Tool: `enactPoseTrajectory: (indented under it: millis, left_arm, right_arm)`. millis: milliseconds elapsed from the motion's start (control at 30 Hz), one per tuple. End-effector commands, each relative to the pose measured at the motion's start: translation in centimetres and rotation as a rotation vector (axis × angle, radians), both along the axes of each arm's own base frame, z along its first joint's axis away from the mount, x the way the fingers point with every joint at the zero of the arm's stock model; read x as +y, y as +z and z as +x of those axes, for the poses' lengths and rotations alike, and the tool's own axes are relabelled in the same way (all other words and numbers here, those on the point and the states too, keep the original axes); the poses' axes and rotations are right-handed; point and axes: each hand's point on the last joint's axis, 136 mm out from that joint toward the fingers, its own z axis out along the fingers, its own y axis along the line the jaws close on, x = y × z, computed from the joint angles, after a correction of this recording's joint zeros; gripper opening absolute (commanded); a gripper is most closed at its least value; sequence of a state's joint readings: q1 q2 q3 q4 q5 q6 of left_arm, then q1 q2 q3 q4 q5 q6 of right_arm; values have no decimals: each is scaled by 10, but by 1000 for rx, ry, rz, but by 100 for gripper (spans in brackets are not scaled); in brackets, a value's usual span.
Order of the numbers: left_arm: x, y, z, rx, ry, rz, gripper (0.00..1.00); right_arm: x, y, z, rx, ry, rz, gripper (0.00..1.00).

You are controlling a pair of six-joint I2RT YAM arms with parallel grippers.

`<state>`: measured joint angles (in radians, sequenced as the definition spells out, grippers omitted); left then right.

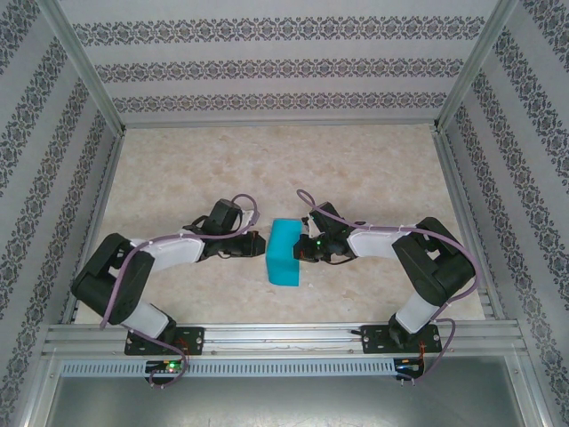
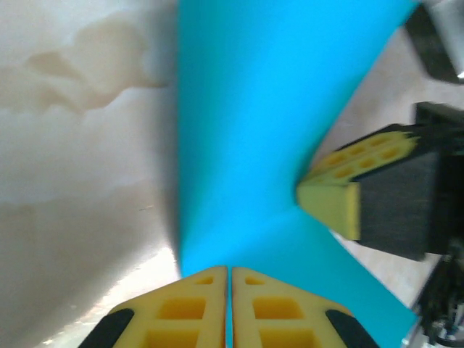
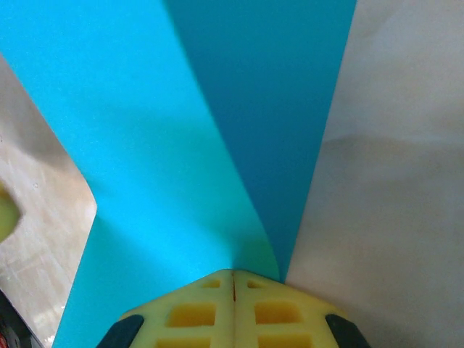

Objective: Fold a paper plane with a square sheet of paper (fold left side to right side)
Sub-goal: First fold the square sheet of paper in half at the center of the table, then hold the square sheet of paper at the center of the table.

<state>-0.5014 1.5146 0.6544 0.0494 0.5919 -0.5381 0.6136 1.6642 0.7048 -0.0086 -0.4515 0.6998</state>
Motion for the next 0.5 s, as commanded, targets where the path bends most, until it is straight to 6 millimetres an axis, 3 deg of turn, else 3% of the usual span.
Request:
enactPoseTrajectory:
  millis: [0, 233, 467]
  left_arm:
    - [-16, 18, -3, -26, -48, -89, 9]
    - [-43, 3, -8, 17, -122, -95, 7]
    - [-38, -26, -8, 49, -106, -25, 6]
  right_arm:
    - [-45, -47, -32, 119, -23, -242, 0]
    - [-45, -50, -34, 128, -18, -245, 0]
    - [-44, -49, -34, 128, -13, -244, 0]
